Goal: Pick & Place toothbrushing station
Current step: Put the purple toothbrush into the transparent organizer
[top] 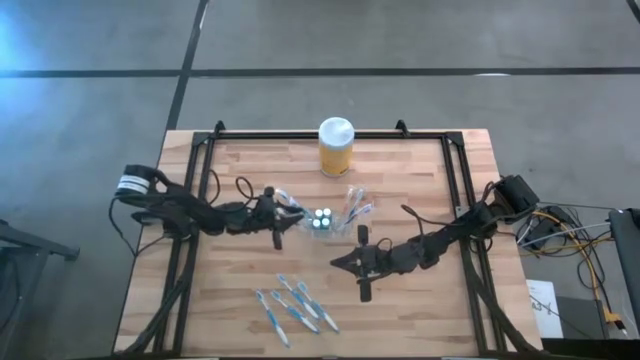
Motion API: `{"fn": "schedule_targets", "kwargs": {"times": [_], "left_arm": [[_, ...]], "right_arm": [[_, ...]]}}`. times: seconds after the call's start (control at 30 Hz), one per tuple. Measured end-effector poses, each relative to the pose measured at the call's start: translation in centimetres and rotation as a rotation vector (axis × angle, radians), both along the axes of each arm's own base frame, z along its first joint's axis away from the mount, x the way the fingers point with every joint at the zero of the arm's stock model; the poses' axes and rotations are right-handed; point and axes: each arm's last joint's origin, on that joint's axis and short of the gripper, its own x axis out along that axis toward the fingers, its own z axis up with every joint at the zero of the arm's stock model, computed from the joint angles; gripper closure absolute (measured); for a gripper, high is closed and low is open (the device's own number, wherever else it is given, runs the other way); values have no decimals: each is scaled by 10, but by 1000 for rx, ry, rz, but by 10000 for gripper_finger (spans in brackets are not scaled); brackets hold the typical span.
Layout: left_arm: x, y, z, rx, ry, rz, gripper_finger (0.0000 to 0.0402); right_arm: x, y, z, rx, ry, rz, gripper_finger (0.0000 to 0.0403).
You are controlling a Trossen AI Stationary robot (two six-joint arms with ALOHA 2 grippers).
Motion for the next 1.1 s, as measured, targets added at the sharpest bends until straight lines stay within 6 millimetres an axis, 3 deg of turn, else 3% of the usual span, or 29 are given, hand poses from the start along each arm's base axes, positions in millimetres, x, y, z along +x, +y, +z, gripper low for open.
{"fn": "schedule_targets", "kwargs": {"times": [0.33, 0.67, 0.8, 0.93, 1.1], "left_arm": [[-15, 1, 34, 129, -33, -9, 296], [-51, 3, 80, 201, -69, -28, 297], [-58, -4, 84, 201, 89, -198, 323], [-61, -19, 81, 234, 124, -363, 386], [-60, -35, 70, 271, 183, -421, 395]], "right_arm": [[0, 0, 0, 0, 0, 0, 394], [0, 0, 0, 0, 0, 2, 394], [0, 0, 0, 0, 0, 2, 394], [0, 0, 0, 1, -1, 2, 394], [0, 0, 1, 6, -13, 2, 394]]}}
